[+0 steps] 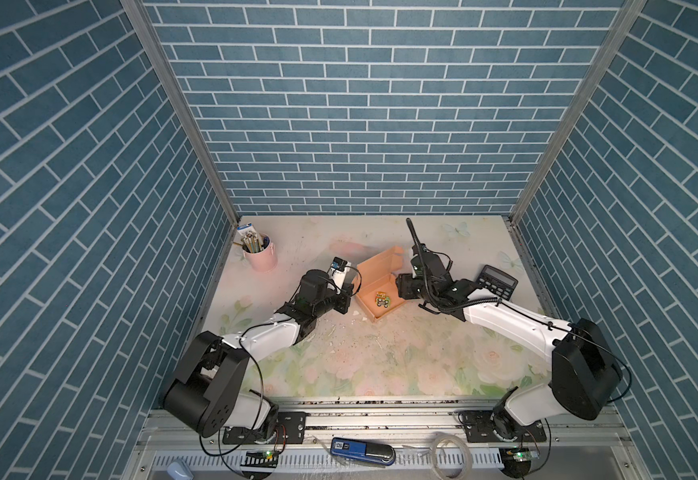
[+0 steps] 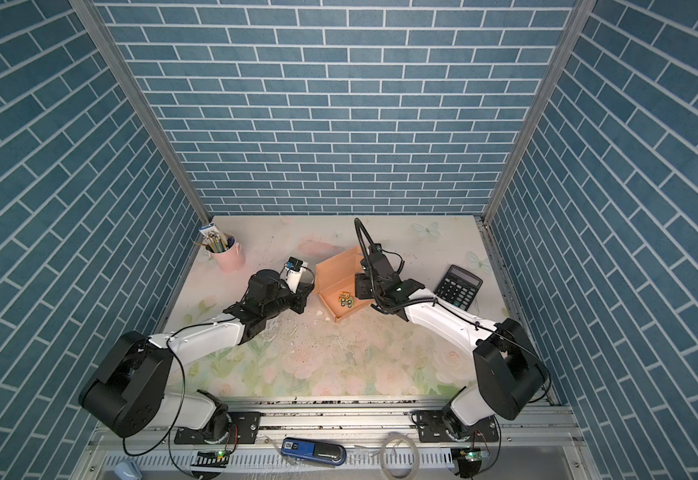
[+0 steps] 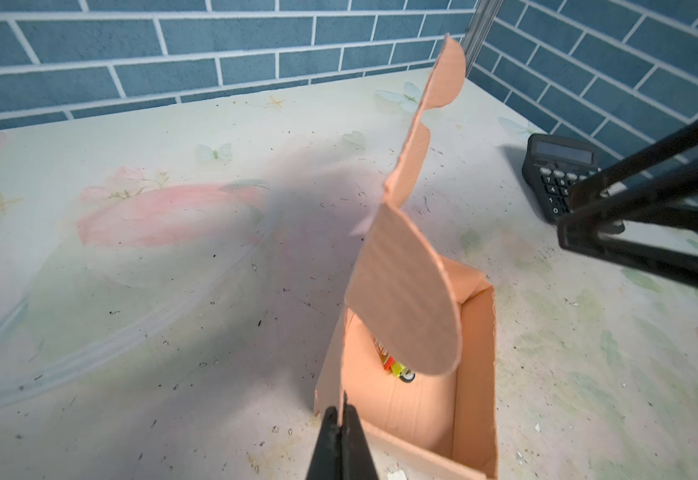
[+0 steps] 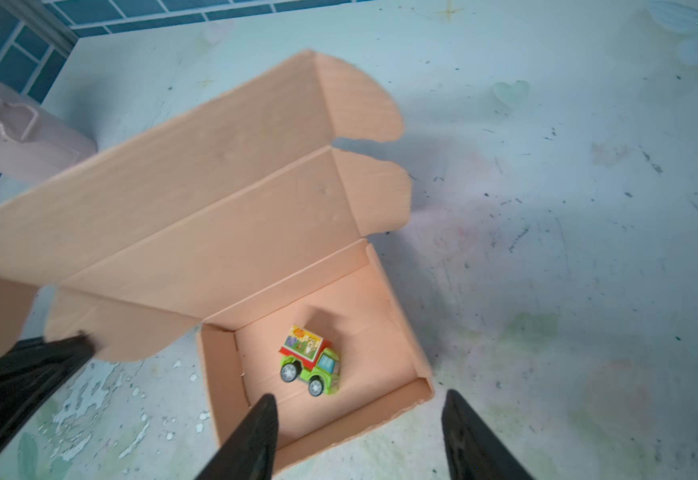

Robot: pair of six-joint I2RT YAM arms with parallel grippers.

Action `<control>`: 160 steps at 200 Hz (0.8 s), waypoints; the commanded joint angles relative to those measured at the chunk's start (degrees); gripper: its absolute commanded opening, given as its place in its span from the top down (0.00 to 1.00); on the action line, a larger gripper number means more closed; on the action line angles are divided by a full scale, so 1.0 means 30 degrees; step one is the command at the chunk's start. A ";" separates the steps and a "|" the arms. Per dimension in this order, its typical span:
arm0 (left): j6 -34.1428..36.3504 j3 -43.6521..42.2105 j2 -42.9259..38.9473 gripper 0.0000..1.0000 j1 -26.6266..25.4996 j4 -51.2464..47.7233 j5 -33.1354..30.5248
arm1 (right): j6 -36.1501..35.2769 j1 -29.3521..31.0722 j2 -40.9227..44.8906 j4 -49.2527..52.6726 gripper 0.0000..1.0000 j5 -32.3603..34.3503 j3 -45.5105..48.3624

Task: Fold the paper box
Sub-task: 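Carry the truck into the pink box and open the right gripper, then raise the right gripper to the box's upright lid flap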

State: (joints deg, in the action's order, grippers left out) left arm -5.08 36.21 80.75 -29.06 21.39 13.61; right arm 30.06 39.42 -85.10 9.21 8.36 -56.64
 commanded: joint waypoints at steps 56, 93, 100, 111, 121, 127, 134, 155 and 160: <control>0.1808 -0.0024 -0.0607 1.00 -0.0588 -0.0764 -0.1346 | -0.3571 -0.3374 -0.0149 -0.5983 0.37 -0.4172 0.1883; 0.1860 0.0215 -0.0398 1.00 -0.0575 -0.0831 -0.1598 | -0.5508 -0.4834 -0.1942 -1.1100 0.35 -0.8511 0.2219; 0.1829 0.0210 -0.0410 1.00 -0.0568 -0.0830 -0.1703 | -0.5638 -0.4994 -0.2491 -1.1320 0.35 -0.8715 0.1956; 0.1771 0.0314 -0.0348 1.00 -0.0575 -0.0857 -0.1929 | -0.5905 -0.5307 -0.3216 -1.1795 0.36 -0.9590 0.1692; 0.1727 0.0380 -0.0366 1.00 -0.0560 -0.0910 -0.2144 | -0.6020 -0.5495 -0.3697 -1.2381 0.36 -1.0024 0.1683; 0.1721 0.0460 -0.0333 1.00 -0.0542 -0.0976 -0.2233 | -0.6127 -0.5615 -0.3924 -1.2789 0.36 -1.0565 0.1711; 0.1704 0.0524 -0.0294 1.00 -0.0563 -0.1058 -0.2305 | -0.6346 -0.5639 -0.4175 -1.3192 0.36 -1.0804 0.1740; 0.1710 0.0812 -0.0053 1.00 -0.0526 -0.1250 -0.2545 | -0.7165 -0.5669 -0.4885 -1.3412 0.36 -1.1567 0.1378; 0.1714 0.0846 0.0018 1.00 -0.0510 -0.1241 -0.2543 | -0.7266 -0.5669 -0.5032 -1.3384 0.36 -1.1707 0.1260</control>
State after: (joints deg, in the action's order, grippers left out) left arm -0.47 36.75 80.16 -30.59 19.62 7.49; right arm 13.26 22.55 -98.65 -26.04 -20.93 -50.28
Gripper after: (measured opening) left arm 0.050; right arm 0.641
